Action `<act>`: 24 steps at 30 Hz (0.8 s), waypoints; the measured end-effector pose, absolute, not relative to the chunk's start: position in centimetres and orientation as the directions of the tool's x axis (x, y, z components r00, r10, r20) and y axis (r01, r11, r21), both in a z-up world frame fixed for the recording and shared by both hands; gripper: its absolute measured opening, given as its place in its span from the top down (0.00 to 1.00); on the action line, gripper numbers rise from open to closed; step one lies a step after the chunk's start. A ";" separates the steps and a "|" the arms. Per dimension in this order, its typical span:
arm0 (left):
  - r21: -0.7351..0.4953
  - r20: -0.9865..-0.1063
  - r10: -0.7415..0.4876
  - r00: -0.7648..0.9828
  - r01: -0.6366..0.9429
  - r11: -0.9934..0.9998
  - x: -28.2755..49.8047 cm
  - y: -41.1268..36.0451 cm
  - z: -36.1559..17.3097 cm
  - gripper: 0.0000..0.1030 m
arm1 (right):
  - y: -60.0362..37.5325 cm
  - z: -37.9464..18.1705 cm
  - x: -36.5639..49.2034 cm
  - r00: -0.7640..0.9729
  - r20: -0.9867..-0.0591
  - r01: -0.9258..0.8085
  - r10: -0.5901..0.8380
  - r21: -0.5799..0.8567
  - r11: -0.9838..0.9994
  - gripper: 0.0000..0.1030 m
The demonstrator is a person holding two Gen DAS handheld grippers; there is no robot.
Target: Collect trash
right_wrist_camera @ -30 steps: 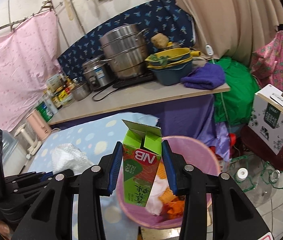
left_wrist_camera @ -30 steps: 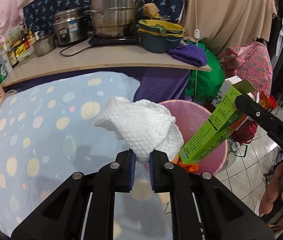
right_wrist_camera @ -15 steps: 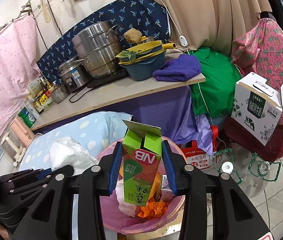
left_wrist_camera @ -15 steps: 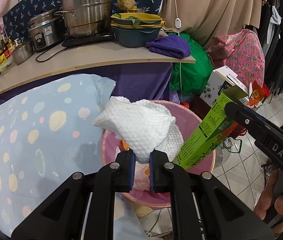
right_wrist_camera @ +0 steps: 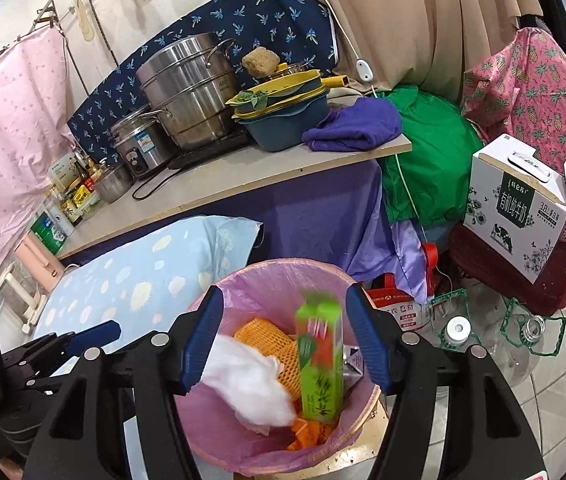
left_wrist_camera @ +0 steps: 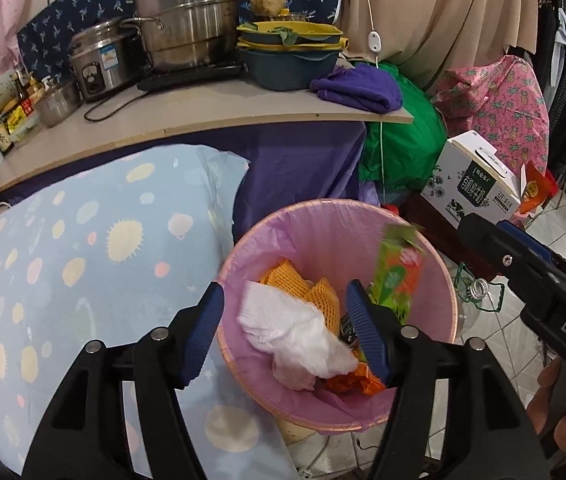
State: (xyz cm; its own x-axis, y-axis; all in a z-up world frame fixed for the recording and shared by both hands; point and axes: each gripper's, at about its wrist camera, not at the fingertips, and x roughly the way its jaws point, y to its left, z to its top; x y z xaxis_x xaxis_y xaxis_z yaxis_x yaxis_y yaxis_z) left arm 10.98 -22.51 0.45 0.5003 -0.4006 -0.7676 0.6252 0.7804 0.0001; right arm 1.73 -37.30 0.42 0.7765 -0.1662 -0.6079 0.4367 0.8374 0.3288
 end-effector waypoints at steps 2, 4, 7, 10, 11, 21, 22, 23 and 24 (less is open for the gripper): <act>0.002 -0.766 -0.402 0.501 0.627 0.779 11.0 -22.5 0.6 0.41 | -37.2 0.5 1.8 0.778 -0.608 0.431 -0.160 0.330 0.840 0.40; 0.004 -0.765 -0.402 0.503 0.627 0.779 10.9 -22.5 0.6 0.41 | -37.0 0.6 1.8 0.778 -0.608 0.427 -0.159 0.325 0.844 0.40; 0.004 -0.763 -0.404 0.505 0.628 0.778 10.7 -22.5 0.7 0.41 | -36.7 0.6 1.8 0.778 -0.609 0.422 -0.154 0.326 0.846 0.40; 0.004 -0.763 -0.403 0.505 0.627 0.779 10.6 -22.4 0.7 0.42 | -36.6 0.6 1.8 0.778 -0.610 0.418 -0.148 0.327 0.848 0.40; 0.004 -0.764 -0.403 0.505 0.628 0.778 10.7 -22.5 0.7 0.41 | -36.5 0.7 1.8 0.778 -0.610 0.416 -0.146 0.327 0.849 0.40; 0.001 -0.763 -0.398 0.509 0.617 0.787 10.3 -22.0 0.6 0.42 | -36.2 0.7 1.6 0.779 -0.611 0.413 -0.145 0.325 0.850 0.40; 0.000 -0.763 -0.399 0.508 0.617 0.787 10.2 -21.9 0.6 0.42 | -36.1 0.7 1.5 0.778 -0.611 0.413 -0.146 0.323 0.851 0.40; 0.002 -0.763 -0.397 0.510 0.616 0.788 10.2 -21.8 0.5 0.42 | -36.1 0.7 1.4 0.778 -0.611 0.411 -0.144 0.323 0.852 0.40; 0.001 -0.763 -0.397 0.510 0.615 0.788 10.1 -21.7 0.5 0.41 | -36.0 0.7 1.4 0.778 -0.611 0.410 -0.144 0.322 0.853 0.40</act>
